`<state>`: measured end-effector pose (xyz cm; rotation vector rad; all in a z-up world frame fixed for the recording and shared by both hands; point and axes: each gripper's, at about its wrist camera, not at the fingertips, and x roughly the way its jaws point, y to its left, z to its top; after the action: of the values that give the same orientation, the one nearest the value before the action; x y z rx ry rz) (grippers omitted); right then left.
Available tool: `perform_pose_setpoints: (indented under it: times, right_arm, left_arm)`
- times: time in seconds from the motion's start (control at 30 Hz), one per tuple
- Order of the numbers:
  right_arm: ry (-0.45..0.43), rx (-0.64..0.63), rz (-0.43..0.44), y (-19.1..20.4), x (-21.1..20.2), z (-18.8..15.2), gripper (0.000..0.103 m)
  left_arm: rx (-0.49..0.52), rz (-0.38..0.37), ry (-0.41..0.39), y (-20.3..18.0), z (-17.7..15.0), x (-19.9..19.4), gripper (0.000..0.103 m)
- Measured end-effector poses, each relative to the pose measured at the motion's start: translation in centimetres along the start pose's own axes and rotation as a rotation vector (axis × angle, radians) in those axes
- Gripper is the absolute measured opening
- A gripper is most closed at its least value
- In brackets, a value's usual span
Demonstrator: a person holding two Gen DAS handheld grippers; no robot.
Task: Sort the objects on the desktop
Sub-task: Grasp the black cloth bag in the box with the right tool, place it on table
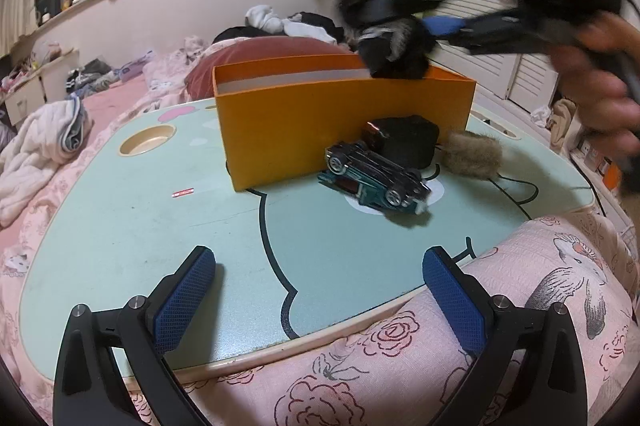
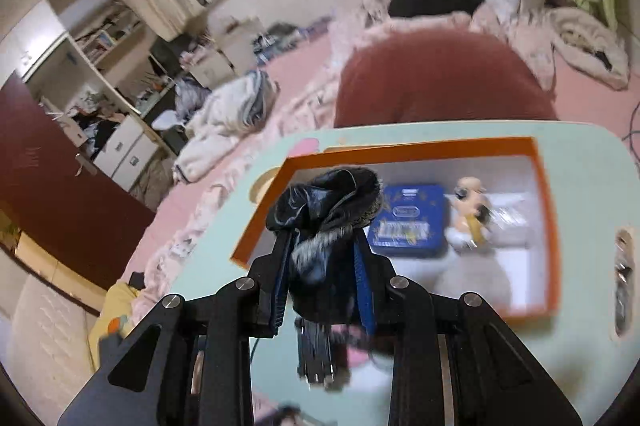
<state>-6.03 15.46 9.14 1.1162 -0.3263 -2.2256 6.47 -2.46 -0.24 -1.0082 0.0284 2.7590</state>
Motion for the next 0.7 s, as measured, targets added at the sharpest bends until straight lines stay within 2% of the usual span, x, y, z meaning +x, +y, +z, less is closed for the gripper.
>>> perform_pose_setpoints:
  times: [0.07,0.2,0.37,0.5,0.57,0.6,0.67,0.7]
  right_arm:
    - [-0.023,-0.008,0.009,-0.1,-1.5,-1.4,0.030]
    - [-0.057,0.000,0.008,-0.4,-1.9,-2.4,0.030]
    - [-0.007,-0.057,-0.028,-0.3,-1.0,-5.3,0.037]
    - [0.037,-0.153,-0.113,0.0,0.1,-8.5,0.060]
    - [0.042,-0.208,-0.157,0.1,0.3,-9.8,0.061]
    - [0.053,-0.242,-0.195,0.1,0.6,-10.5,0.064]
    - [0.001,-0.356,-0.325,0.9,0.7,-12.4,0.077]
    - [-0.019,-0.355,-0.344,0.8,0.5,-12.5,0.080]
  left_arm:
    - [0.000,0.000,-0.001,0.0,0.0,0.0,0.103]
    - [0.000,0.000,-0.001,0.0,0.0,0.0,0.103]
    - [0.000,0.000,-0.001,0.0,0.0,-0.1,0.103]
    - [0.000,0.000,-0.001,0.0,0.0,-0.1,0.103]
    - [-0.001,0.000,-0.001,0.0,0.0,-0.1,0.103]
    - [-0.001,-0.001,-0.001,-0.1,0.0,-0.1,0.103]
    - [0.000,-0.004,-0.003,-0.1,0.0,-0.1,0.103]
    - [0.001,-0.005,-0.004,-0.1,0.0,-0.1,0.103]
